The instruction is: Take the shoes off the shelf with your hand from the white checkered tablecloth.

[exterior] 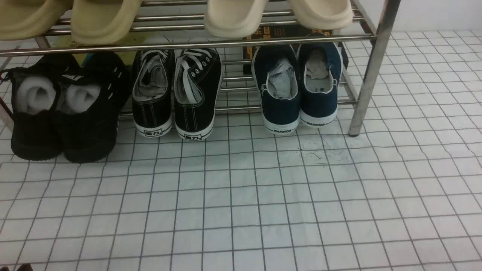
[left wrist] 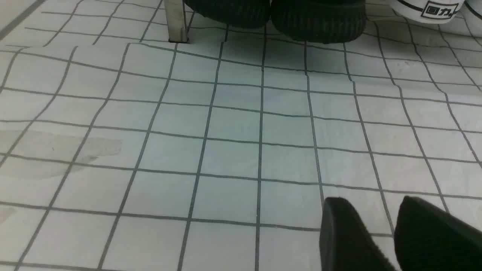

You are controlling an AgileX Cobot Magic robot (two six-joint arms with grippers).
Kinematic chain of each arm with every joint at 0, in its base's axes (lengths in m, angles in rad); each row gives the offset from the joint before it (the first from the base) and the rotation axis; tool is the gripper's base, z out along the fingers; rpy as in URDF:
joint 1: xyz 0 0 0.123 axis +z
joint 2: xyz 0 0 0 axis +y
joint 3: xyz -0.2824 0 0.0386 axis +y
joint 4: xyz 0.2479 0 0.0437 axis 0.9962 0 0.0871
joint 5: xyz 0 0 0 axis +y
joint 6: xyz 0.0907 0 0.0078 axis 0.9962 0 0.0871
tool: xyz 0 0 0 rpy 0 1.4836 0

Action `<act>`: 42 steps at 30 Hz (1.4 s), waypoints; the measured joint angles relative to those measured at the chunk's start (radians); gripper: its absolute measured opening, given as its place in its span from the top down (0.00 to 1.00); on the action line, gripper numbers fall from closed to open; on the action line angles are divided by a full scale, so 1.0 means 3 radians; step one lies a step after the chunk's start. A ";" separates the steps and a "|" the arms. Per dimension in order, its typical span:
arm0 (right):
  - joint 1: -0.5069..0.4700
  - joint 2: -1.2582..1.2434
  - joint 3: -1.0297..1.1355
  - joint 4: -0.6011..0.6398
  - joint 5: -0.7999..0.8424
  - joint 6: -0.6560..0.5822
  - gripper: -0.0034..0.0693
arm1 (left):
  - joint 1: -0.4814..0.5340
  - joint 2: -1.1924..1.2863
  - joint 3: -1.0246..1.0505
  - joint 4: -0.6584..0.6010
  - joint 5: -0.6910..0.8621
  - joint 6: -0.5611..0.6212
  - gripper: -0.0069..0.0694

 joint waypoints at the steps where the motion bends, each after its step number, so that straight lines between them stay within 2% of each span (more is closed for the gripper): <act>1: 0.0000 0.0000 0.0000 0.0000 0.0000 0.0000 0.62 | 0.0000 0.0000 0.0000 0.0000 0.0000 0.0000 0.60; 42: 0.0000 0.0000 0.0000 0.0000 0.0000 0.0004 0.62 | 0.0000 0.0000 0.0000 0.0000 0.0000 0.0000 0.60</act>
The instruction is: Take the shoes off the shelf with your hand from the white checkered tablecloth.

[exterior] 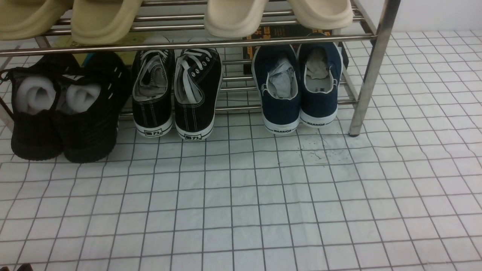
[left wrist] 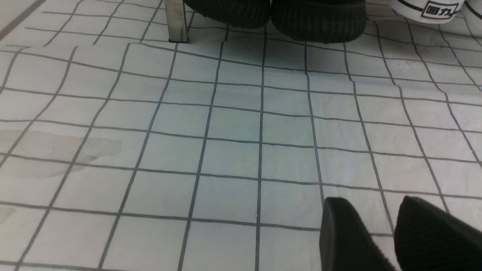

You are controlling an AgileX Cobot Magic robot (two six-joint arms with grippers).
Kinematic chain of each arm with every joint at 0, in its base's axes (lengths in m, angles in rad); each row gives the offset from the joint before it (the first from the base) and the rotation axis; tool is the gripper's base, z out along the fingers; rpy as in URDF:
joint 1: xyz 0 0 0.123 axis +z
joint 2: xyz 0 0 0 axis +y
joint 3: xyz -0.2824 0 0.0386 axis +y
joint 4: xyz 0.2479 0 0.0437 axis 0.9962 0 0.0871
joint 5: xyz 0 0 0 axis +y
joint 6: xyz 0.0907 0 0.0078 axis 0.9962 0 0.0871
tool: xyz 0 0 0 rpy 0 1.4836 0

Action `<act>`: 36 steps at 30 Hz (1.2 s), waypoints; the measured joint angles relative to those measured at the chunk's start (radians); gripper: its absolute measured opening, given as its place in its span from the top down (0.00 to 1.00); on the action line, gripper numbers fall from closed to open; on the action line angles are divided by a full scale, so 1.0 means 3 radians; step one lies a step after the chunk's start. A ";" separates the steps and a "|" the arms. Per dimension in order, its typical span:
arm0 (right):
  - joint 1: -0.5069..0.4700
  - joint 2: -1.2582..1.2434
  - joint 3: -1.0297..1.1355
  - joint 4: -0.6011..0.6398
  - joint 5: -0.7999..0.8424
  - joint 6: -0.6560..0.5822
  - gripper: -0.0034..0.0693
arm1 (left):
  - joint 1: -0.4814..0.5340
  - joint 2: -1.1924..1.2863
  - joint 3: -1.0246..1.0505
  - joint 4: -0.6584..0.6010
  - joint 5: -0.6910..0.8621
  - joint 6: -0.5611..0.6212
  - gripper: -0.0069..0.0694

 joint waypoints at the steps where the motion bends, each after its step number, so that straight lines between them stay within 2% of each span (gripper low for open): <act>1: 0.0000 -0.0001 0.0000 0.0020 0.0000 0.0030 0.62 | 0.0000 0.0000 0.0000 0.0000 0.0000 0.0000 0.60; 3: 0.0000 -0.0001 0.0008 0.0673 -0.0042 0.0537 0.62 | 0.0000 0.0000 0.0000 0.0000 0.0000 0.0000 0.60; 4: 0.0000 -0.0001 0.0011 0.0804 -0.0048 0.0583 0.62 | 0.0000 0.0000 0.0000 0.0000 0.0000 0.0000 0.60; 5: 0.0000 -0.0001 0.0027 0.1259 -0.0076 0.0894 0.62 | 0.0000 0.0000 0.0000 0.0000 0.0000 0.0000 0.60; 6: 0.0000 -0.0001 0.0028 0.1322 -0.0081 0.0976 0.62 | 0.0000 0.0000 0.0000 0.0000 0.0000 0.0000 0.60; 7: 0.0000 -0.0001 0.0032 0.1717 -0.0093 0.1186 0.62 | 0.0000 0.0000 0.0000 0.0000 0.0000 0.0000 0.60; 8: 0.0000 -0.0001 0.0032 0.1933 -0.0111 0.1304 0.62 | 0.0000 0.0000 0.0000 0.0000 0.0000 0.0000 0.60; 12: 0.0000 -0.0001 0.0032 0.2298 -0.0197 0.1461 0.62 | 0.0000 0.0000 0.0000 0.0000 0.0000 0.0000 0.60; 14: 0.0000 -0.0001 0.0032 0.2344 -0.0289 0.1438 0.62 | 0.0000 0.0000 0.0000 0.0000 0.0000 0.0000 0.60; 18: 0.0000 -0.0001 -0.0132 0.2356 -0.0404 0.0933 0.68 | 0.0000 0.0000 0.0000 0.0000 0.0000 0.0000 0.60; 21: 0.0000 0.0179 -0.0783 0.2226 -0.0430 -0.0073 0.87 | 0.0000 0.0000 0.0000 0.0000 0.0000 0.0000 0.60; 24: -0.0003 0.0778 -0.1403 0.2021 -0.0049 -0.0725 0.97 | 0.0000 0.0000 0.0000 0.0000 0.0000 0.0000 0.60; 25: -0.0006 0.0829 -0.1445 0.2004 0.0047 -0.0777 0.97 | 0.0000 0.0000 0.0000 0.0000 0.0000 0.0000 0.60; 28: -0.0006 0.1906 -0.2146 0.1624 0.1178 -0.0966 0.95 | 0.0000 0.0000 0.0000 0.0000 0.0000 0.0000 0.60; 29: -0.0006 0.1971 -0.2222 0.1578 0.1244 -0.0970 0.95 | 0.0000 0.0000 0.0000 0.0000 0.0000 0.0000 0.60; 30: 0.0007 0.2560 -0.2543 0.1443 0.1783 -0.0978 0.95 | 0.0000 0.0000 0.0000 0.0000 0.0000 0.0000 0.60; 31: 0.0030 0.2808 -0.2758 0.1412 0.1974 -0.0974 0.95 | 0.0000 0.0000 0.0000 0.0000 0.0000 0.0000 0.60; 32: 0.0100 0.3220 -0.3018 0.1428 0.2212 -0.0974 0.95 | 0.0000 0.0000 0.0000 0.0000 0.0000 0.0000 0.60; 34: 0.0210 0.3537 -0.3266 0.1477 0.2391 -0.0974 0.95 | 0.0000 0.0000 0.0000 0.0000 0.0000 0.0000 0.60; 36: 0.0569 0.4091 -0.3716 0.1625 0.2610 -0.0998 0.95 | 0.0000 0.0000 0.0000 0.0000 0.0000 0.0000 0.60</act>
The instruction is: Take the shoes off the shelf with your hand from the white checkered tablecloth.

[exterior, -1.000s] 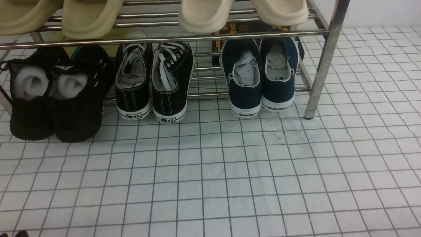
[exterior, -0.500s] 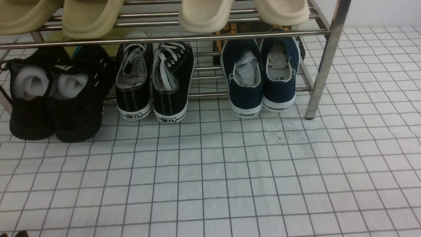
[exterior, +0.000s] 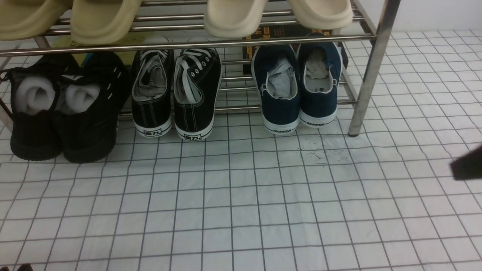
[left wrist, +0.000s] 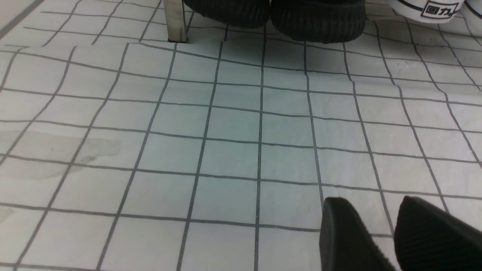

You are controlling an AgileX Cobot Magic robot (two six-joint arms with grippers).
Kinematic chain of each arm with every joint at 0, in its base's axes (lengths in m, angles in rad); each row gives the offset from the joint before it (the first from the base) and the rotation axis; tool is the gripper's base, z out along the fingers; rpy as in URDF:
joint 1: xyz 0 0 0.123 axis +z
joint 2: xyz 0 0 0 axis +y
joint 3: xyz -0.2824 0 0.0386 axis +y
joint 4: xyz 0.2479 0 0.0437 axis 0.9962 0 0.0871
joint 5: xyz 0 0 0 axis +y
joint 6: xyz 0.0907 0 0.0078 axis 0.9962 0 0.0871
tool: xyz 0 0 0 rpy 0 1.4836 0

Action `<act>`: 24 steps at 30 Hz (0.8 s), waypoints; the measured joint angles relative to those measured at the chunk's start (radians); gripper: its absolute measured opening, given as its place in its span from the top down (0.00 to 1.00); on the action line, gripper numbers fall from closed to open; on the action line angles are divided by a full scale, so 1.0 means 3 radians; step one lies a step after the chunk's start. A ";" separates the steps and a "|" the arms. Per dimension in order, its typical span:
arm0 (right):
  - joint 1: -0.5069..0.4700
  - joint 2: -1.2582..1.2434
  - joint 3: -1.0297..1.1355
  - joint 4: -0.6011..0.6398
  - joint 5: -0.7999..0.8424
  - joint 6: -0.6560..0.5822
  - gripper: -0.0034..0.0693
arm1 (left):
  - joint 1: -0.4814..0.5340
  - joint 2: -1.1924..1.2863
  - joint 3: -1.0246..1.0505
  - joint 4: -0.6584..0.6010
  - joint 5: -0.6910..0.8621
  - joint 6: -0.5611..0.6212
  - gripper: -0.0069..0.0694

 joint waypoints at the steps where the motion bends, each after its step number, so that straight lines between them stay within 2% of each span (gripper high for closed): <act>1: 0.0075 0.0044 -0.0035 0.0005 0.0018 0.0000 0.95 | 0.0000 0.0000 0.0000 0.0000 0.0000 0.0000 0.60; 5: 0.0942 0.0990 -0.0899 -0.0141 0.0137 0.0125 0.92 | 0.0000 0.0000 0.0000 0.0000 0.0000 0.0000 0.60; 8: 0.1330 0.1589 -0.1616 -0.0597 0.0187 0.0486 0.87 | 0.0000 0.0000 0.0000 0.0000 0.0000 0.0000 0.60; 9: 0.1352 0.1589 -0.1616 -0.0634 0.0190 0.0516 0.87 | 0.0000 0.0000 0.0000 0.0000 0.0000 0.0000 0.60; 11: 0.1594 0.2040 -0.2241 -0.1081 0.0201 0.0874 0.80 | 0.0000 0.0000 0.0000 0.0000 0.0000 0.0000 0.60; 15: 0.1836 0.2614 -0.3143 -0.1726 0.0221 0.1295 0.66 | 0.0000 0.0000 0.0000 0.0000 0.0000 0.0000 0.60; 16: 0.1836 0.2639 -0.3185 -0.1752 0.0221 0.1295 0.65 | 0.0000 0.0000 0.0000 0.0000 0.0000 0.0000 0.60; 17: 0.1901 0.2840 -0.3541 -0.1968 0.0232 0.1435 0.58 | 0.0000 0.0000 0.0000 0.0000 0.0000 0.0000 0.60; 24: 0.1945 0.3503 -0.4296 -0.2237 0.0242 0.1667 0.37 | 0.0000 0.0000 0.0000 0.0000 0.0000 0.0000 0.60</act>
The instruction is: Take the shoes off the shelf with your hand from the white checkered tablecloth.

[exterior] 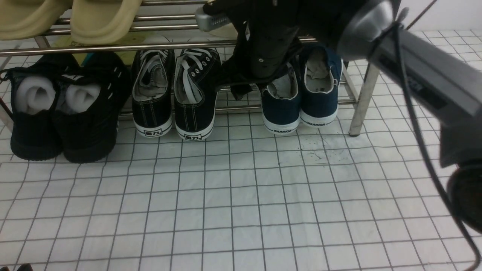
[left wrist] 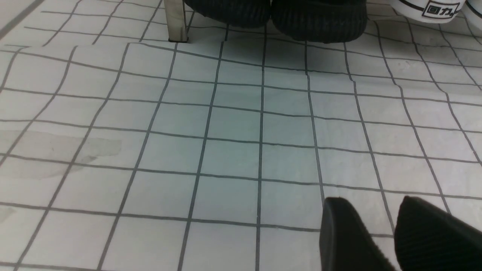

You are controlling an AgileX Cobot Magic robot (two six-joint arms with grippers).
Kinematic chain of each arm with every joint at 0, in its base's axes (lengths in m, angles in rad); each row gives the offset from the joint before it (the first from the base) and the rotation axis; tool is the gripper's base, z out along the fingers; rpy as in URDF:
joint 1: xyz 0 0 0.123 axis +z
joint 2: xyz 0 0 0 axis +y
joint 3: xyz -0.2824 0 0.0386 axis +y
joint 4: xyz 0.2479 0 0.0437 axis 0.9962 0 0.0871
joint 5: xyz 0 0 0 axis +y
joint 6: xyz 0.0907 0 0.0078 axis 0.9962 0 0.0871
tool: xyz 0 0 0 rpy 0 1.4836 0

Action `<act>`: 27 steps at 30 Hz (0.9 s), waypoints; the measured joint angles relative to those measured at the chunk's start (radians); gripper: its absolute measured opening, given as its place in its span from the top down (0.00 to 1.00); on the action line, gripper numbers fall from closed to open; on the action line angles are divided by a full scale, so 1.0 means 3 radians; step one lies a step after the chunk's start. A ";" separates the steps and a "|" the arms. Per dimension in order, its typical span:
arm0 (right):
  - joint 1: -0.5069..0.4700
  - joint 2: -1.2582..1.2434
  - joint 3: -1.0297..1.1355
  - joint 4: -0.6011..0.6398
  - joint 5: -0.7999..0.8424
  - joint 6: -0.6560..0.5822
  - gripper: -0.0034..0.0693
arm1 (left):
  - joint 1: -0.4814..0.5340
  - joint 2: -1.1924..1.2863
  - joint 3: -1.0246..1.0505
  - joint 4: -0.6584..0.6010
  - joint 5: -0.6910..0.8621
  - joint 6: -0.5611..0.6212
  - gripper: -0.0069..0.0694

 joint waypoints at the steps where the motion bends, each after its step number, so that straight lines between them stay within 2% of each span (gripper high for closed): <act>1: 0.0000 0.0049 -0.0017 -0.0012 0.0010 0.0006 0.34 | 0.0000 0.0000 0.0000 0.0000 0.0000 0.0000 0.60; 6: 0.0000 0.0088 -0.0039 -0.0138 0.0019 0.0034 0.30 | 0.0000 0.0000 0.0000 0.0000 0.0000 0.0000 0.60; 14: 0.0000 0.0088 0.0048 -0.0370 0.0019 0.0341 0.30 | 0.0000 0.0000 0.0000 0.0000 0.0000 0.0000 0.60; 20: 0.0000 0.0215 0.0070 -0.0445 0.0016 0.0365 0.31 | 0.0000 0.0000 0.0000 0.0000 0.0000 0.0000 0.60; 24: 0.0000 0.0311 0.0078 -0.0527 0.0016 0.0368 0.40 | 0.0000 0.0000 0.0000 0.0000 0.0000 0.0000 0.60; 26: 0.0000 0.0332 0.0082 -0.0571 0.0016 0.0368 0.55 | 0.0000 0.0000 0.0000 0.0000 0.0000 0.0000 0.60; 27: 0.0000 0.0332 0.0082 -0.0575 0.0016 0.0368 0.56 | 0.0000 0.0000 0.0000 0.0000 0.0000 0.0000 0.60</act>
